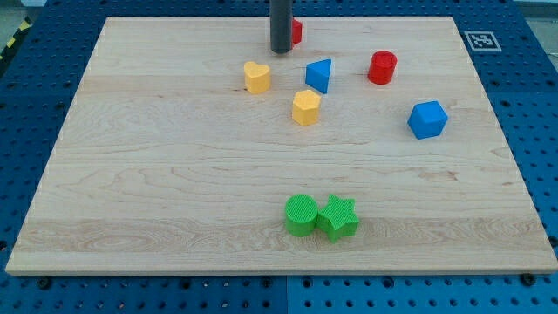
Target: Push the red circle closer to red star
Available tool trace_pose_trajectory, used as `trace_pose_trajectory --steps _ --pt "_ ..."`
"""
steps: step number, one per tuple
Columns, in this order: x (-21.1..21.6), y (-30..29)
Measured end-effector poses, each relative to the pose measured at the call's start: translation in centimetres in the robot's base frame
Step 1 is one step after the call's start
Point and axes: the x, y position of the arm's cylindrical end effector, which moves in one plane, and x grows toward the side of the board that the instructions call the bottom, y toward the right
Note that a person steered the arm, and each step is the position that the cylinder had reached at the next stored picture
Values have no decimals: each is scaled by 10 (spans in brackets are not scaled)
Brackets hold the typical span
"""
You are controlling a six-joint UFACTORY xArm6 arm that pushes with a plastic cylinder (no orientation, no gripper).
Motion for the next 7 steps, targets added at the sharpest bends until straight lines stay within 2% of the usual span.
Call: trace_pose_trajectory --steps 1,4,7 --pt "22 28" --pt "6 84" --pt "6 102"
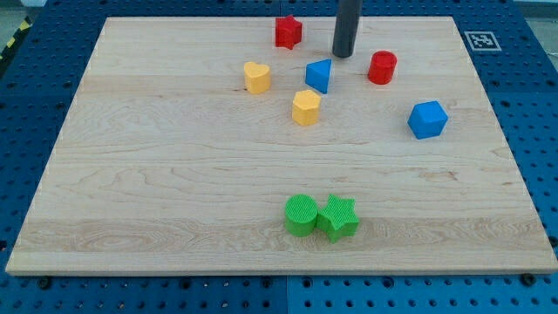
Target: Push the red circle closer to red star
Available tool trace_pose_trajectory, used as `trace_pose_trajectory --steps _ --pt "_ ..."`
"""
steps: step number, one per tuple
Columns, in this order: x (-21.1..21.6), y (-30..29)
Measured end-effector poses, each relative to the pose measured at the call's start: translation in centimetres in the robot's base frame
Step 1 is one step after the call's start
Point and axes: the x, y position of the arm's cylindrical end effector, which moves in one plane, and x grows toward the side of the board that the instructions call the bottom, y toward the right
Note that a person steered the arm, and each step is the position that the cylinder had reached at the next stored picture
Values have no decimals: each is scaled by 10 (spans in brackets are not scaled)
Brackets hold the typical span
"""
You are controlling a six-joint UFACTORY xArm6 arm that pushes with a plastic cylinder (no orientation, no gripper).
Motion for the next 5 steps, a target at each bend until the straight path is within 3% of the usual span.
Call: trace_pose_trajectory --steps 3,5 --pt "8 88" --pt "54 94"
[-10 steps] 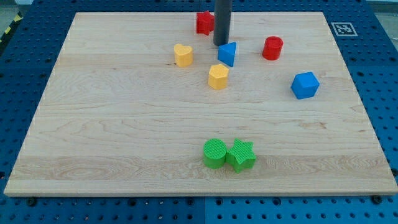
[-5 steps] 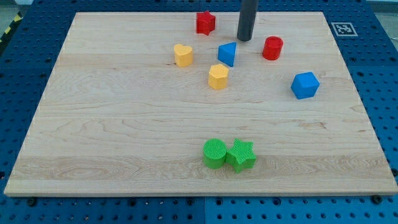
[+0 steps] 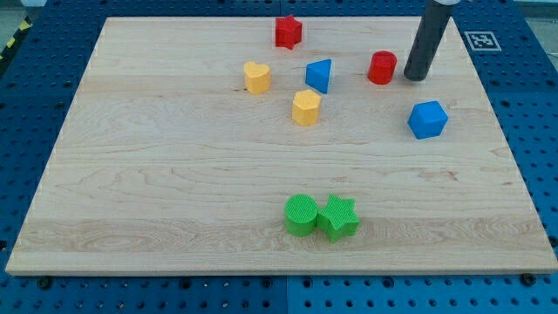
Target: Push the red circle closer to red star
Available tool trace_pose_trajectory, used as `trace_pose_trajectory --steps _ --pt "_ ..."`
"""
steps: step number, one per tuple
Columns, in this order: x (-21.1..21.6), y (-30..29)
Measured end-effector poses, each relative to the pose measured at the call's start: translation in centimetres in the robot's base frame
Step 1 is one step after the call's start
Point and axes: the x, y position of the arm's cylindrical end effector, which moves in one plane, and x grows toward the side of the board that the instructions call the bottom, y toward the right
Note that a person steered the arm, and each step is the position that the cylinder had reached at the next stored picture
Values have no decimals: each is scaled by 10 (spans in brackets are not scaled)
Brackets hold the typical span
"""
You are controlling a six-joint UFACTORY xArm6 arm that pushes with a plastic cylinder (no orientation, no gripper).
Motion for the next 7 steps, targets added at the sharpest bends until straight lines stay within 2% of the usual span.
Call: trace_pose_trajectory --steps 1,2,4,6,7 --pt "0 -24" --pt "0 -74" --pt "-26 -112" --pt "-27 -164" --pt "-44 -171"
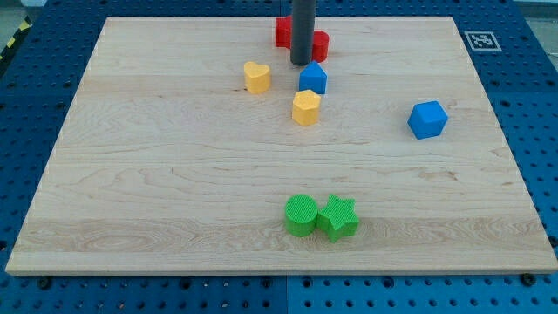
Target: Push the red circle closer to red star
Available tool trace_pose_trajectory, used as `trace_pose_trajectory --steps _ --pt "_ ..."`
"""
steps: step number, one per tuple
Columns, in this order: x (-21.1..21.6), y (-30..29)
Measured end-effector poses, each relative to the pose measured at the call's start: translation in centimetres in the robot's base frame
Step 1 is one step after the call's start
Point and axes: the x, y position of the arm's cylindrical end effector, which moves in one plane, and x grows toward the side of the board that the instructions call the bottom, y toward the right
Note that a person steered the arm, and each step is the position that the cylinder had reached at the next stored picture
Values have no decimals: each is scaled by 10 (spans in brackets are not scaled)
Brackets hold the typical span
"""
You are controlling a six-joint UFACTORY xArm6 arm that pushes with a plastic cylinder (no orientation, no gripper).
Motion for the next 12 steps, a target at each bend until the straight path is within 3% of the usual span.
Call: trace_pose_trajectory --steps 2,4,10,12 --pt "9 6" --pt "14 67" --pt "-21 50" --pt "-21 11"
